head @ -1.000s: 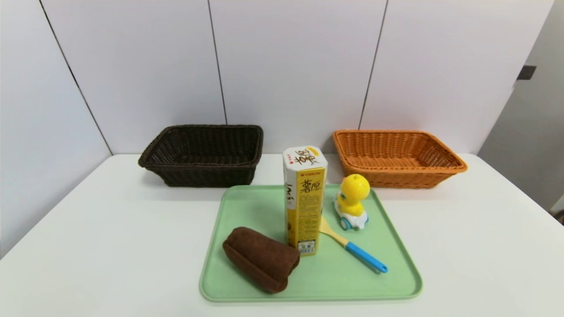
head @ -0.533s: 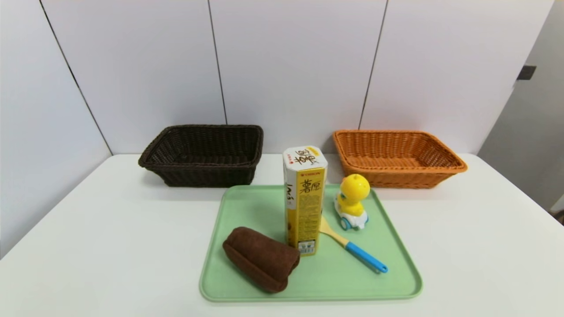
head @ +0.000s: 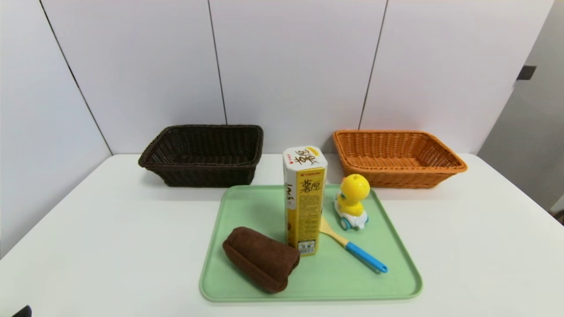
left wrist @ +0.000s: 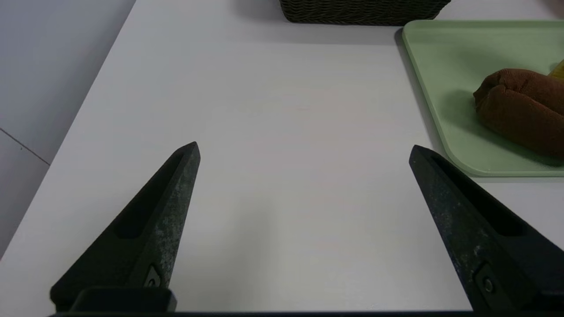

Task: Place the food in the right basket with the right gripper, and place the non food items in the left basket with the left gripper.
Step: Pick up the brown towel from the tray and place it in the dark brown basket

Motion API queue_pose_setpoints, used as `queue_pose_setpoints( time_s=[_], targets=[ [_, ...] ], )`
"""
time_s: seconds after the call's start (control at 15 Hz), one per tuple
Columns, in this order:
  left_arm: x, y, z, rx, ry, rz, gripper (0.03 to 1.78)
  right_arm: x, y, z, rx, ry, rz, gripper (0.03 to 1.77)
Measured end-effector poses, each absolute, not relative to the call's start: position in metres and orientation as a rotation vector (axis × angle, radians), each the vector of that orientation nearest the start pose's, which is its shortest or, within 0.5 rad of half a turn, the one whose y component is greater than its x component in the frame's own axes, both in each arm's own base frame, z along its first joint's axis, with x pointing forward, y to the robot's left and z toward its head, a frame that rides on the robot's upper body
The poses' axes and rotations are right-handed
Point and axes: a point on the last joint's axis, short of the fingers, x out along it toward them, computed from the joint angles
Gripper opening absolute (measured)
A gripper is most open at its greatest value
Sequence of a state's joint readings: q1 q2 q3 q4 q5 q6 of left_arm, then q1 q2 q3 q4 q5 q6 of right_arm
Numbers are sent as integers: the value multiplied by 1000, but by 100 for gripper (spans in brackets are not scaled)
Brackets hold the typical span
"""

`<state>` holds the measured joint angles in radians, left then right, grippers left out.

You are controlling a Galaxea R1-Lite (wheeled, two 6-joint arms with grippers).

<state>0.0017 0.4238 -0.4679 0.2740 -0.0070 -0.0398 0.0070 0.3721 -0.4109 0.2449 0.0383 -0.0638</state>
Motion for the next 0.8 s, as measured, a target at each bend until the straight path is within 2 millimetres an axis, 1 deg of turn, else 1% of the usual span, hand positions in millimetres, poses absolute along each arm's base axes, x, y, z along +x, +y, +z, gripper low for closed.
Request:
queue_pose_setpoints(
  time_s=[0.07, 0.27, 0.4, 0.53, 0.6, 0.8],
  targets=[
    [10, 0, 197, -41, 260, 0, 169, 3, 1, 182, -58, 244, 54, 170],
    [52, 0, 235, -51, 352, 2, 169, 44, 1, 219, -44, 339, 60, 170],
    [80, 0, 253, -64, 403, 4, 169, 76, 2, 239, -37, 387, 76, 170],
    [103, -3, 264, -68, 438, -28, 169, 105, 5, 253, -35, 414, 131, 170],
    [111, -7, 267, -67, 452, -77, 169, 117, 9, 257, -43, 428, 195, 170],
    [133, -24, 269, -65, 501, -240, 169, 137, 20, 256, -163, 460, 339, 170]
  ],
)
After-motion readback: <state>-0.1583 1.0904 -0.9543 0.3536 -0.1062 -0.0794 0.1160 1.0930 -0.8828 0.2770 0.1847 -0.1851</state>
